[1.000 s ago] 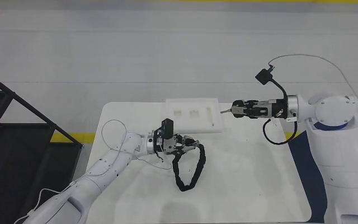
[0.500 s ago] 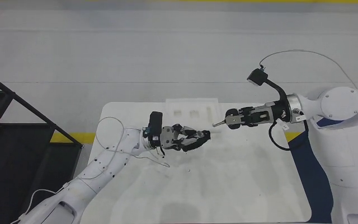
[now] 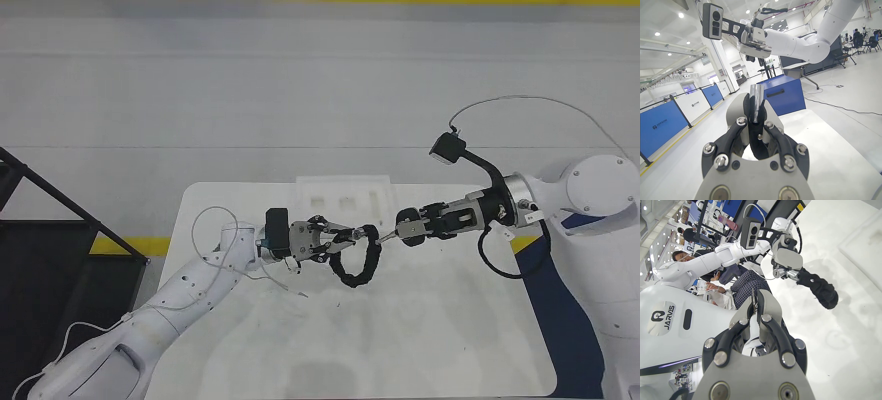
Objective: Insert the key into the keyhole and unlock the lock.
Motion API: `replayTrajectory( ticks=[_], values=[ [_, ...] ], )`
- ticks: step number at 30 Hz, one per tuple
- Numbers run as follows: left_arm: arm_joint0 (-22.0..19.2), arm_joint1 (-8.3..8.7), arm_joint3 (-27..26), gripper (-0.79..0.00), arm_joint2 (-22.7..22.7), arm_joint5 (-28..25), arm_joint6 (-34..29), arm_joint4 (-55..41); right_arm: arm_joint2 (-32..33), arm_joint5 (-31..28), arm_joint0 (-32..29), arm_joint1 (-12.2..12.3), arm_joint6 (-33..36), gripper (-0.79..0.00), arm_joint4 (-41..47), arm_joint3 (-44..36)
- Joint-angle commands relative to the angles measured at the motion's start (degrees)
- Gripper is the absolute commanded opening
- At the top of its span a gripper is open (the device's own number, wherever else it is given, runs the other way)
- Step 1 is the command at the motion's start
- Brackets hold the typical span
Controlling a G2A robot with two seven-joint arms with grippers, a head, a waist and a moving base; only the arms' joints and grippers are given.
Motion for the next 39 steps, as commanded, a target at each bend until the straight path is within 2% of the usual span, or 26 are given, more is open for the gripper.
replayTrajectory(
  ticks=[1, 9, 16, 25, 39],
  values=[
    [0.04, 0.02, -0.07, -0.785, -0.05, -0.07, -0.07, 0.02, 0.0, 0.0, 0.0, 0.0, 0.0, -0.785, -0.01, 0.0],
    [0.04, 0.02, -0.07, -0.785, -0.05, -0.07, -0.07, 0.02, -0.3, 0.23, -0.78, -0.01, -0.98, -0.785, 0.42, -0.42],
    [1.75, -0.35, -2.03, -0.785, -0.44, 3.01, -3.5, -0.52, -1.47, 5.67, -0.94, 0.28, -1.4, -0.785, 0.74, -2.2],
    [1.83, -1.94, -0.53, -0.785, 0.91, 7.57, -3.07, 1.86, -6.44, 9.56, 1.91, 0.93, 0.0, -0.785, -9.16, -6.21],
    [2.94, -3.22, 4.35, -0.785, 0.05, 8.98, 1.36, 0.36, -8.48, 12.46, 3.7, 1.63, -4.52, -0.785, -19.95, -10.5]
  ],
)
